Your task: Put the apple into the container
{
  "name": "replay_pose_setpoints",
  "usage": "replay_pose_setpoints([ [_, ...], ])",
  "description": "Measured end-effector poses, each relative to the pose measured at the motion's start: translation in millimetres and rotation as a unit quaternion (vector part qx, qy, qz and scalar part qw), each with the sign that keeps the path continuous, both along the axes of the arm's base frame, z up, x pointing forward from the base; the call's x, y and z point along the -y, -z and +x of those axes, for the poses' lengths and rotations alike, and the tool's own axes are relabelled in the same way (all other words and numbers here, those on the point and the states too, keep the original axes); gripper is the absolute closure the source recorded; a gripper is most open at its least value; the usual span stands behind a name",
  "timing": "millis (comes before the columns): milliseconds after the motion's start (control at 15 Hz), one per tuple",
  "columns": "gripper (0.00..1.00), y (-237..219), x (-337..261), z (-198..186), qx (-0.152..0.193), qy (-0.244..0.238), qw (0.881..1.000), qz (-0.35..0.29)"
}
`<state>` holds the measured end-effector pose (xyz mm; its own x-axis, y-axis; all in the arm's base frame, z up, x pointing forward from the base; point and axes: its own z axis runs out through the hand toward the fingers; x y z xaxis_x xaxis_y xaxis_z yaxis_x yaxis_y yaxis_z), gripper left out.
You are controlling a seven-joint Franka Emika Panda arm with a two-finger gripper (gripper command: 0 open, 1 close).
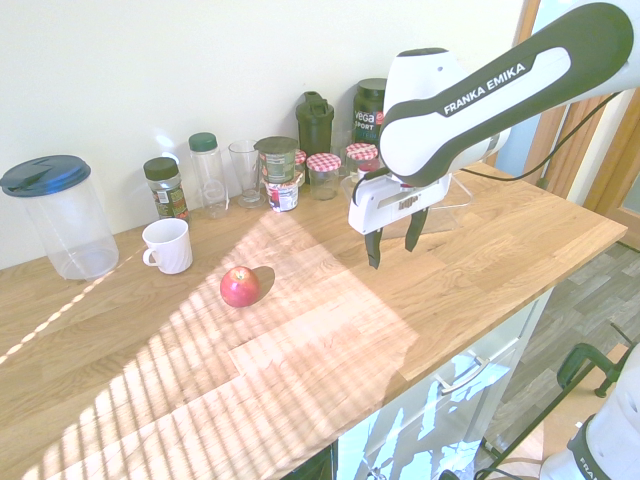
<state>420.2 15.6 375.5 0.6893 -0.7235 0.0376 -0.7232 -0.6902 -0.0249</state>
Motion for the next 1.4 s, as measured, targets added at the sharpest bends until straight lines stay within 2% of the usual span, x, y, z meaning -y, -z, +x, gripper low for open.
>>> replay_pose_setpoints([
  [200, 0.00, -4, -3, 4, 0.016, 0.017, 1.000, -0.003],
  [333, 0.00, -18, -19, 12, 0.033, 0.009, 0.999, -0.001],
  [533, 0.00, -53, -89, 25, 0.069, -0.046, 0.996, 0.018],
  [733, 0.00, -68, -173, 44, 0.080, -0.118, 0.989, 0.037],
  [1000, 0.00, -41, -243, 73, 0.072, -0.169, 0.983, 0.004],
  [1333, 0.00, -2, -270, 89, 0.065, -0.168, 0.983, -0.038],
  [1400, 1.00, 2, -266, 92, 0.064, -0.165, 0.983, -0.045],
])
